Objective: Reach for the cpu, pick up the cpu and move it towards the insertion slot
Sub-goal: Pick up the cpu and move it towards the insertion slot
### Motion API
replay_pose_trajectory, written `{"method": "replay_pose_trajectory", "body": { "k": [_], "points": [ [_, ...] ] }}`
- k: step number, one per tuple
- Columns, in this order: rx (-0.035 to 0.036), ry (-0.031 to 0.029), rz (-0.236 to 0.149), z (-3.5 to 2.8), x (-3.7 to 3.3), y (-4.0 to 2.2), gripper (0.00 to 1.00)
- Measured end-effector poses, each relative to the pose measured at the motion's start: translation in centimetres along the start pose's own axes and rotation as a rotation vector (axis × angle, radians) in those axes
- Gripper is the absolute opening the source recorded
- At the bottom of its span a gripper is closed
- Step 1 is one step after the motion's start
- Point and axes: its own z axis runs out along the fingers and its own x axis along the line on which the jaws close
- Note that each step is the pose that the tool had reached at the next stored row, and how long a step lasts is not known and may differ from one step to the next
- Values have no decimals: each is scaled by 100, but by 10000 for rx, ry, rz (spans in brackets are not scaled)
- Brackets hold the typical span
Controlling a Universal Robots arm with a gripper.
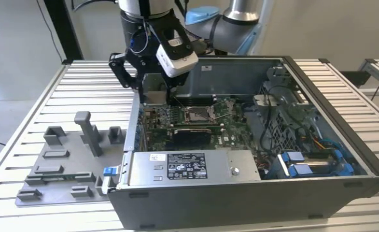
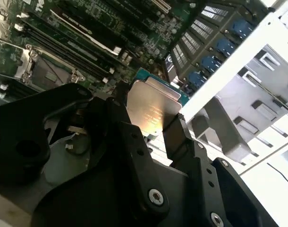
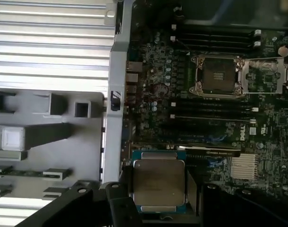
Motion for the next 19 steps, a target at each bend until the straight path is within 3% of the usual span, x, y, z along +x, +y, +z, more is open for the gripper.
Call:
{"method": "replay_pose_trajectory", "body": {
  "k": [13, 19],
  "points": [
    [0, 0, 1, 0, -586, -18, 0],
    [1, 0, 1, 1, -761, -21, 0]
  ]
}}
